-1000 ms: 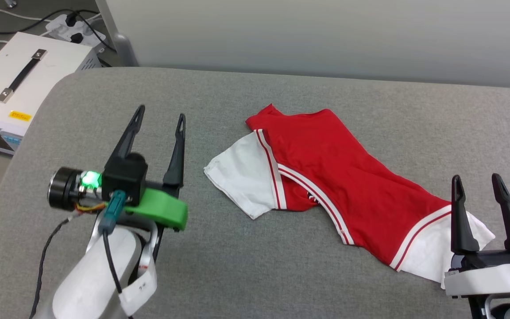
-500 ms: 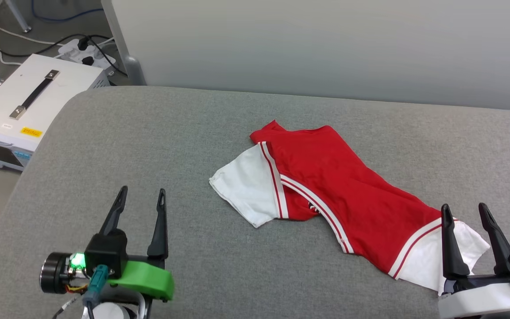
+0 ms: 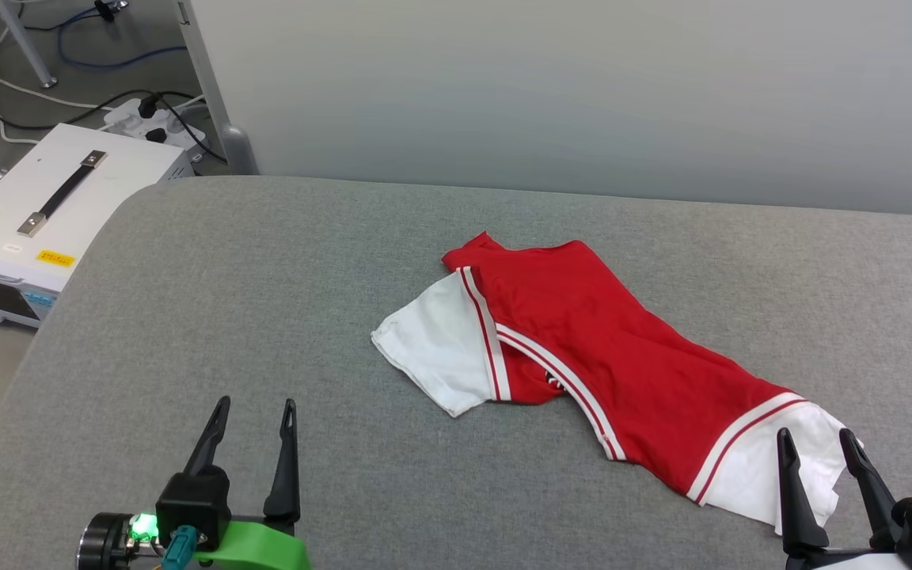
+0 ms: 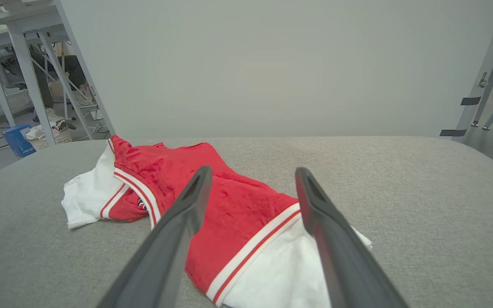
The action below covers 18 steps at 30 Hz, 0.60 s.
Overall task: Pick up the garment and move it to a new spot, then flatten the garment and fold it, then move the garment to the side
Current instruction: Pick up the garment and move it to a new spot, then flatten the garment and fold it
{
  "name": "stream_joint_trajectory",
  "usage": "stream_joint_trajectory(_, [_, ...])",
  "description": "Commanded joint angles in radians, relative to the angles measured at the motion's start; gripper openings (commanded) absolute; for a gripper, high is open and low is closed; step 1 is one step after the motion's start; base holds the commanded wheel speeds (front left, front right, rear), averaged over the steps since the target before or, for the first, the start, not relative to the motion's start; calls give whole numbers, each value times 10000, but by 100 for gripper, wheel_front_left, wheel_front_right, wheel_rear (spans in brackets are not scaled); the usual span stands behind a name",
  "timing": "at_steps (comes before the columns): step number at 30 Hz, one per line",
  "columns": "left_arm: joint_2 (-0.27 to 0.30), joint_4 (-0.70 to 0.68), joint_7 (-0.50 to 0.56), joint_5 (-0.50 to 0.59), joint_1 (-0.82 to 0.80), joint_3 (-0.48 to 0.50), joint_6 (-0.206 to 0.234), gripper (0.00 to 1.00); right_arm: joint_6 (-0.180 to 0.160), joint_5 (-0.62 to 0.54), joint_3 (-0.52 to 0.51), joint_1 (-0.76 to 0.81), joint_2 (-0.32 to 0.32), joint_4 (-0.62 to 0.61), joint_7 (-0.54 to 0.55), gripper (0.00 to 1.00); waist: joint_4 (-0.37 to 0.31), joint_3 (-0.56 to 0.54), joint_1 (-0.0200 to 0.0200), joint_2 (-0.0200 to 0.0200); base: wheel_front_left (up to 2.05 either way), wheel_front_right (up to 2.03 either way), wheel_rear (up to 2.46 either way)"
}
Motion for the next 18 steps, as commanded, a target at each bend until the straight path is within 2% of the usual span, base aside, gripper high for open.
stream_joint_trajectory(1, [-94,45,-57,159,203,107,-119,100,4,82,-18,141,14,62,-30,100,7,-7,1,0,0,0,0])
stream_joint_trajectory(18, [-565,200,-57,675,290,701,-725,100,4,22,-208,45,51,87,-30,100,76,-7,1,0,0,0,0])
